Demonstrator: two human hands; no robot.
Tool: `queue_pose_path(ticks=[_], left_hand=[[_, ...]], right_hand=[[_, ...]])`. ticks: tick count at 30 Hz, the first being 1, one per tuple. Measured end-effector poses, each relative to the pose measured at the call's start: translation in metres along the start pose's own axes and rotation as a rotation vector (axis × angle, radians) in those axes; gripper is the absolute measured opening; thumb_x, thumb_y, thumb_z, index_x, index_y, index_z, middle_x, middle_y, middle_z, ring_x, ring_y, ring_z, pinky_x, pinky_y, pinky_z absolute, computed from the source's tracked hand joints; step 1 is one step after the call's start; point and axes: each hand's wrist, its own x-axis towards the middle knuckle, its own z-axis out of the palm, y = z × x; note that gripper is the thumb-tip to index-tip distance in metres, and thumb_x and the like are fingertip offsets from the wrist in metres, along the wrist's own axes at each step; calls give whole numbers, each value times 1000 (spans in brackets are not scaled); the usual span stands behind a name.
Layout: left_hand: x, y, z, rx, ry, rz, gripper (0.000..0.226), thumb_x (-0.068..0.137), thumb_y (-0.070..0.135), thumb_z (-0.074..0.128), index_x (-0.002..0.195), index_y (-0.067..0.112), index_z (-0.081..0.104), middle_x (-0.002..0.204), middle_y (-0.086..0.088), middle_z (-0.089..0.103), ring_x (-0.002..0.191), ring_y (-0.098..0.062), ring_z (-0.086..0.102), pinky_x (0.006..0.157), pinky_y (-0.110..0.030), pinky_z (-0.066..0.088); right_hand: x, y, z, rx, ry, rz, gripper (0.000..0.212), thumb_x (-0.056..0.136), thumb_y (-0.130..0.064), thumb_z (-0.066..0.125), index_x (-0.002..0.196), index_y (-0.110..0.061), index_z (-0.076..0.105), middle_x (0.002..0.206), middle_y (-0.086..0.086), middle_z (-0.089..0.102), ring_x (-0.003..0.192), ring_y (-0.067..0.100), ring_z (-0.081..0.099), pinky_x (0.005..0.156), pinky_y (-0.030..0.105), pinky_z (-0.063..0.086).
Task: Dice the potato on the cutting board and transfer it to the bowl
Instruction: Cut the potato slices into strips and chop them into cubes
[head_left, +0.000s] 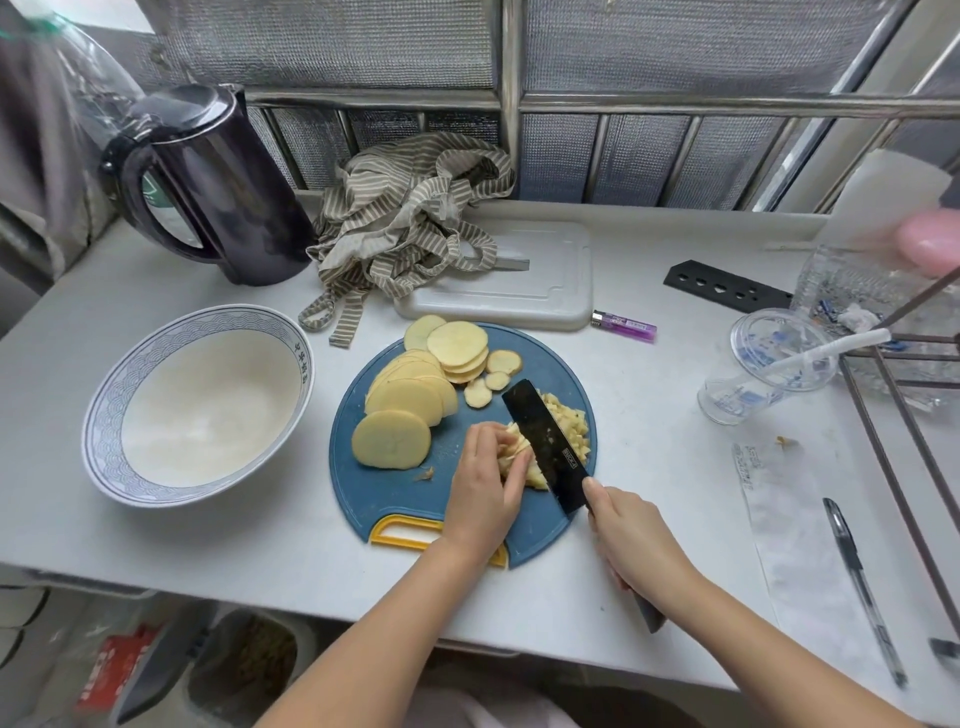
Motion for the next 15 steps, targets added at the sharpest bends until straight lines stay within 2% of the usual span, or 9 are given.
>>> queue_pose_path(ticks=[5,9,15], left_hand=[[0,2,-1,-34,-6,2,28,92,36,50,99,8,52,102,-1,48,95,0,46,80,-5,36],[-1,2,-2,-38,9,-8,23,95,27,45,101,7,55,103,0,49,98,1,46,84,-6,34],[0,1,-3,-10,29,17,17,95,20,49,100,6,57,102,-2,48,97,4,45,83,-5,35]], right_hand=[[-9,5,-2,17,50,-58,48,103,-42,29,65,-17,43,65,-1,51,62,15,48,60,30,35],[-18,1,-4,1,87,-112,45,102,-42,30,66,-18,44,66,-2,51,64,13,48,59,23,35],[-27,-5,-3,-85,119,-164,42,102,-44,29,70,-21,43,66,0,53,65,19,51,59,32,38]])
